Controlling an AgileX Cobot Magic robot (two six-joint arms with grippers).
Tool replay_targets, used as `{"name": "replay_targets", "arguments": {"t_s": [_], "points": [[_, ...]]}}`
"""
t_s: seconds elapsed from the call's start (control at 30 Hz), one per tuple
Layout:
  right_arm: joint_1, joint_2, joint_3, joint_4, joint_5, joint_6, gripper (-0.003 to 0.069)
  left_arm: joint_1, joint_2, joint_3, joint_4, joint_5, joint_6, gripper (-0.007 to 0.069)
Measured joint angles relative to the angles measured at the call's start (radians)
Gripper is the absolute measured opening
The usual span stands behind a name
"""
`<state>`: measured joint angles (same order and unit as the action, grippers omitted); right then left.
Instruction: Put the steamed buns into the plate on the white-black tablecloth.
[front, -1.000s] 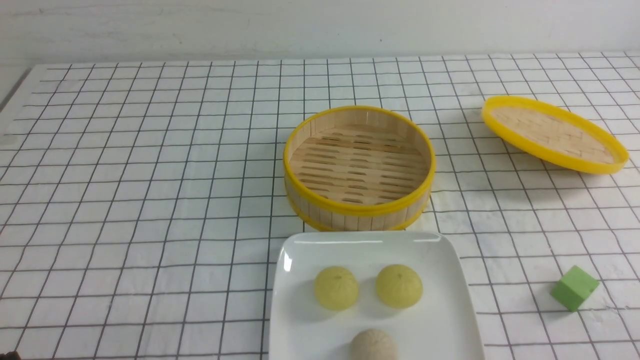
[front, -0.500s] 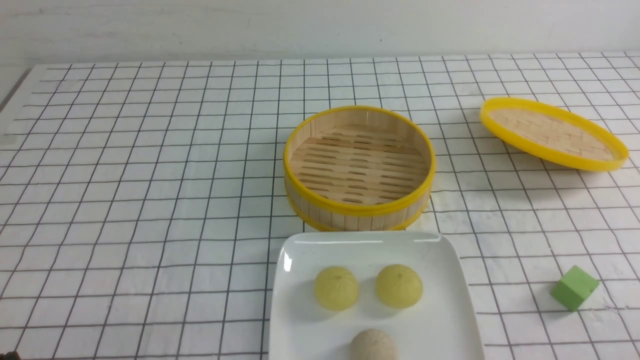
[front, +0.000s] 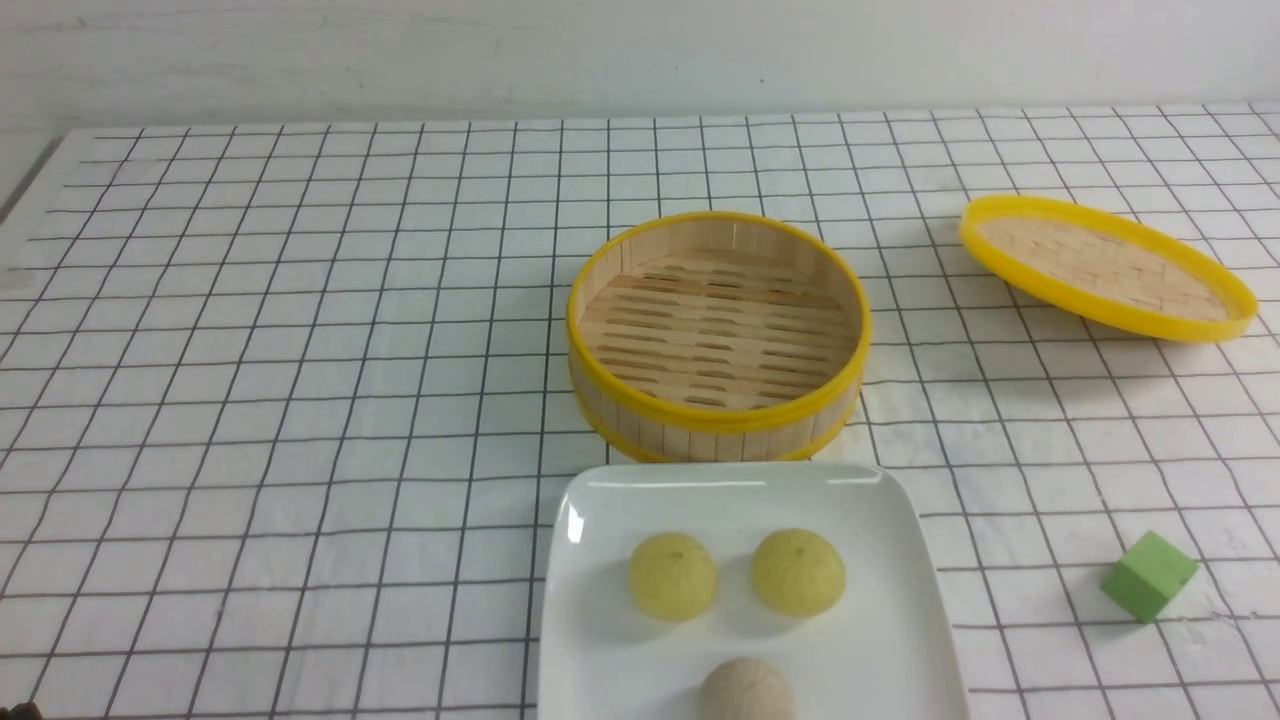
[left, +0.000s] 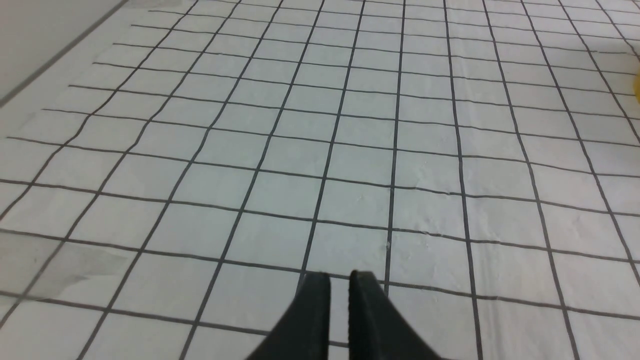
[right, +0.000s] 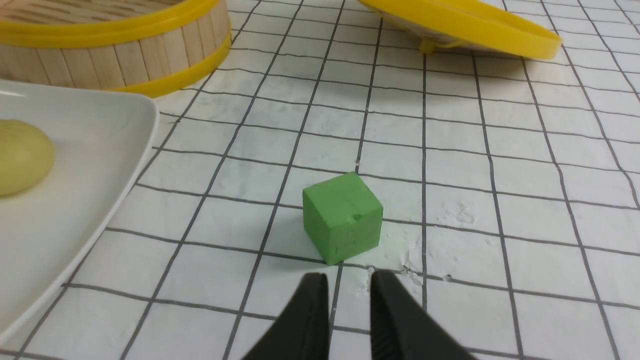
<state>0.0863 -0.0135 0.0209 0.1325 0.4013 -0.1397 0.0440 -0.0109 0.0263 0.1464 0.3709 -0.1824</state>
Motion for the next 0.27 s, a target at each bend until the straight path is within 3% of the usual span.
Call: {"name": "replay_targets", "arguments": {"t_s": [0.27], "points": [[0.0,0.0,0.0,0.0,0.0,0.0,0.0157,0.0,0.0,0.0,0.0,0.0,0.0,0.0101]]}}
